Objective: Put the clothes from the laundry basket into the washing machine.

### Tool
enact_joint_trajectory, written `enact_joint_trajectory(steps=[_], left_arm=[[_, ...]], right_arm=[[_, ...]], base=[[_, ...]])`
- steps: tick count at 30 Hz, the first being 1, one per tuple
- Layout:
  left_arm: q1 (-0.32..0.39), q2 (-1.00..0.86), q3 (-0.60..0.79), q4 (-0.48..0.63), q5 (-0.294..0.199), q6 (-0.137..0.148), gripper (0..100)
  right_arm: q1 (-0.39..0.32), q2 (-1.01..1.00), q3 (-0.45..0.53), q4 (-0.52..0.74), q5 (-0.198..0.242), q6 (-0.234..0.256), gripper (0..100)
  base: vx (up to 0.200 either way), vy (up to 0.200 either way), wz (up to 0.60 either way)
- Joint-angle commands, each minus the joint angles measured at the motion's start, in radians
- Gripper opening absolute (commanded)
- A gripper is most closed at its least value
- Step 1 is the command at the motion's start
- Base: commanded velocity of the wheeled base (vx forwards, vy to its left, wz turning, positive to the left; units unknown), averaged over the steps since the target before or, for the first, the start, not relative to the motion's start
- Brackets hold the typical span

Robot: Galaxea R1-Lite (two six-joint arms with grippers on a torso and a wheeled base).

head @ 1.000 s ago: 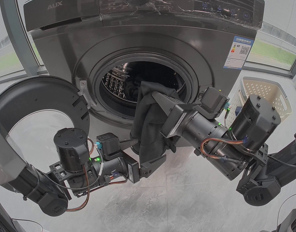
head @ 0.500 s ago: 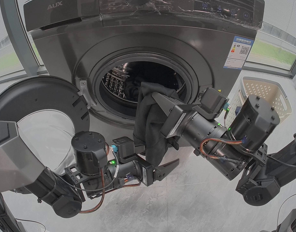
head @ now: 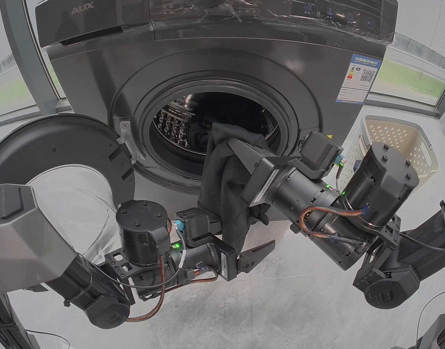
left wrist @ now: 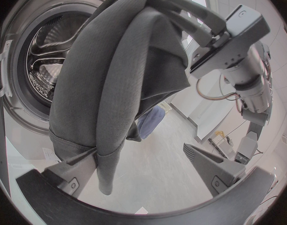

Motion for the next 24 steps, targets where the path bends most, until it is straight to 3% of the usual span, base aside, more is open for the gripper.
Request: enact_joint_trajectory(steps=[1, 6, 7, 17, 24], left_arm=[[0.027, 0.062, -0.029, -0.006, 0.006, 0.004, 100], [0.041, 0.074, -0.048, -0.008, 0.012, 0.004, 100], [0.043, 0.076, -0.051, -0.009, 0.016, 0.004, 0], [0.035, 0.05, -0.063, -0.018, 0.021, 0.004, 0], [-0.007, -0.114, -0.035, 0.034, 0.015, 0.004, 0]], right_arm=[[0.0, 0.001, 0.0, -0.003, 0.0, 0.0, 0], [0.0, -0.001, 0.005, -0.006, 0.0, 0.0, 0], [0.0, -0.001, 0.005, -0.006, 0.0, 0.0, 0], [0.0, -0.001, 0.008, -0.008, 0.0, 0.0, 0], [0.0, 0.008, 0.011, -0.001, 0.001, 0.0, 0]], base=[[0.0, 0.0, 0.0], [0.0, 0.0, 0.0], [0.0, 0.0, 0.0], [0.0, 0.0, 0.0], [0.0, 0.0, 0.0]])
